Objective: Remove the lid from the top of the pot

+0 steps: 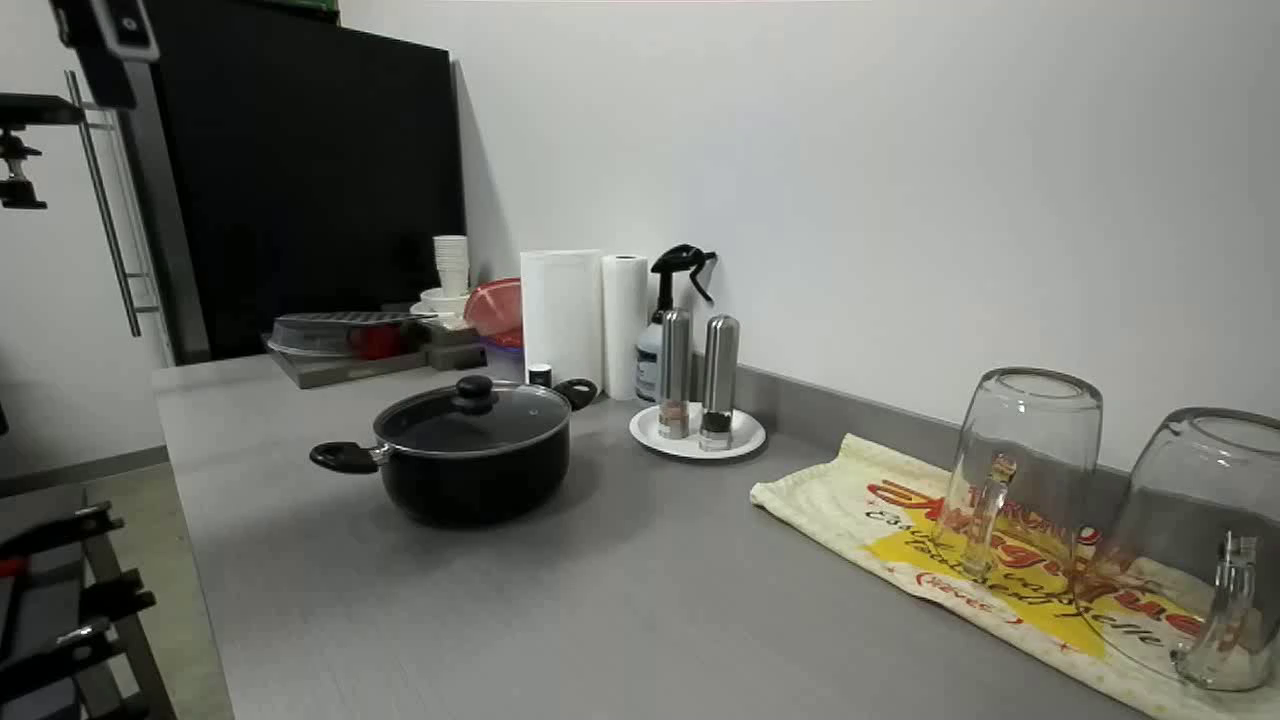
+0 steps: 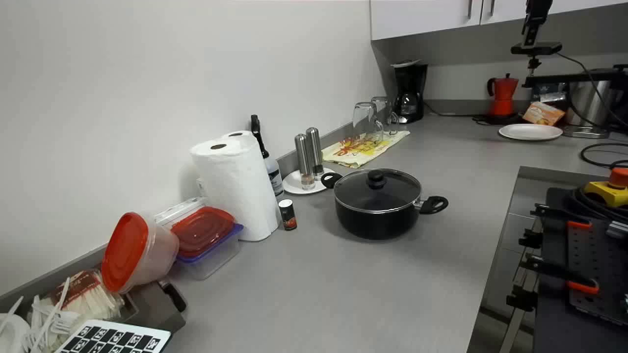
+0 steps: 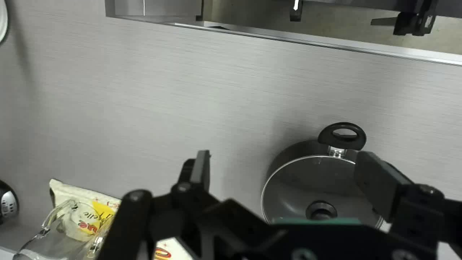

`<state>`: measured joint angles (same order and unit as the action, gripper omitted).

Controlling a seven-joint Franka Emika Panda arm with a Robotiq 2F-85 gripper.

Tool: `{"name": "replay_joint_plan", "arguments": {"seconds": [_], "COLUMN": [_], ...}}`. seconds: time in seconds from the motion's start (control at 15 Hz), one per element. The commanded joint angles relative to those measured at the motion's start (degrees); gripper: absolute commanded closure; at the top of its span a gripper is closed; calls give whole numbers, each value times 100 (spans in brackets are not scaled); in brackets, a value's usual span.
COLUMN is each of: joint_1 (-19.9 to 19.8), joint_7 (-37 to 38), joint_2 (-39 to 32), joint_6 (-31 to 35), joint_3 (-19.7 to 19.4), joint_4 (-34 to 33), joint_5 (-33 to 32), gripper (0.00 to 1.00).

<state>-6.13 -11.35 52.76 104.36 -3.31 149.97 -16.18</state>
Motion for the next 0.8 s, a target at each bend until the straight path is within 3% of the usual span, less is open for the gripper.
{"name": "replay_joint_plan", "arguments": {"seconds": [0.0, 0.6, 0.73], "joint_1": [119, 119, 168], "joint_7": [73, 73, 159], "joint_2": [-1, -1, -246], "joint_6": [-40, -40, 214], "joint_3": [-80, -80, -102], "joint_4": [-20, -20, -152], "joint_5": [-71, -71, -3], "gripper": [0, 0, 0]}}
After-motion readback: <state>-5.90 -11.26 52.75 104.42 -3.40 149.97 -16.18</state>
